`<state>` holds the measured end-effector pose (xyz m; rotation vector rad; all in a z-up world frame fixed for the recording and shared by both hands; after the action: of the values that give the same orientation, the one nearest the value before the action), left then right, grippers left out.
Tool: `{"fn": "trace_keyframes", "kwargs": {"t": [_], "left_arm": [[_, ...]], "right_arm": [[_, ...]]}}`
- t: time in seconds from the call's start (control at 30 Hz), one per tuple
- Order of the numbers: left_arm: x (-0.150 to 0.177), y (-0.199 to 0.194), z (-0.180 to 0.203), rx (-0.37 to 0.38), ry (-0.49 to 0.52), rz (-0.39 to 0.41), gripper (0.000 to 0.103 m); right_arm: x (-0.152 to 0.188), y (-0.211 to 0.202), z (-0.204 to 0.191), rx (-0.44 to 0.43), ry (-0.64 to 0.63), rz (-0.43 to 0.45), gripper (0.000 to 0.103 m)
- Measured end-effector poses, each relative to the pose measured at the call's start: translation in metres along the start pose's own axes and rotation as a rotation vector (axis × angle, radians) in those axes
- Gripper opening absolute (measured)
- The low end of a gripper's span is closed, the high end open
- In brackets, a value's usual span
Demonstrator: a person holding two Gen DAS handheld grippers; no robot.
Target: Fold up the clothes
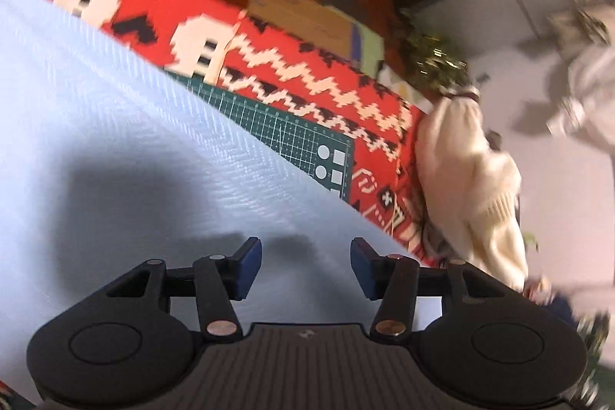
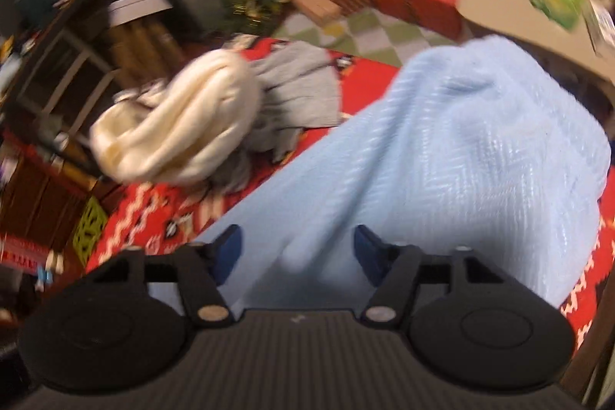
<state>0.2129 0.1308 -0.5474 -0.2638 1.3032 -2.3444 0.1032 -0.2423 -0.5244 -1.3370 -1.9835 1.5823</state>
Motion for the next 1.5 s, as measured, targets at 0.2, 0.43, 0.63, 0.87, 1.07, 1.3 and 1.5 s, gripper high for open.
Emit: {"fn": "trace_keyframes", "kwargs": {"t": [0.2, 0.43, 0.63, 0.87, 1.07, 1.3, 1.5], "left_arm": [[-0.006, 0.028, 0.0, -0.102, -0.117, -0.056, 0.045], [-0.003, 0.037, 0.007, -0.248, -0.076, -0.082, 0.005], [0.0, -0.018, 0.029, -0.184, -0.108, 0.04, 0.004], [-0.032, 0.001, 0.042, -0.168, -0.049, 0.072, 0.004], [-0.042, 0.047, 0.024, -0.186, 0.026, 0.022, 0.007], [-0.039, 0.042, 0.022, -0.114, 0.143, 0.018, 0.029], [-0.011, 0.026, 0.049, -0.077, 0.361, 0.012, 0.032]], "right_arm": [[-0.008, 0.016, 0.009, 0.017, -0.029, -0.069, 0.005], [-0.011, -0.02, -0.008, -0.06, -0.158, -0.03, 0.004], [-0.025, -0.058, -0.024, -0.118, -0.152, 0.033, 0.004], [-0.054, -0.028, -0.042, -0.129, -0.138, 0.075, 0.004], [-0.052, 0.063, -0.035, -0.027, -0.167, 0.011, 0.005], [-0.053, 0.058, -0.021, -0.082, -0.158, 0.057, 0.057], [-0.058, -0.002, -0.005, -0.082, -0.209, 0.131, 0.057]]}}
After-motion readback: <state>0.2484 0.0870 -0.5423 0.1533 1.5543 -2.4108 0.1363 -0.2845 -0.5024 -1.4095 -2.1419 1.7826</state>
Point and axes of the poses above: each gripper's, at about its wrist camera, not at the fingertips, and y roughly the way its jaws point, z to its right, x to its underside, the point moved 7 cm from there along y, roughly the way its jaws point, and after that the axes turned 3 degrees about -z, right-handed, at the moved point
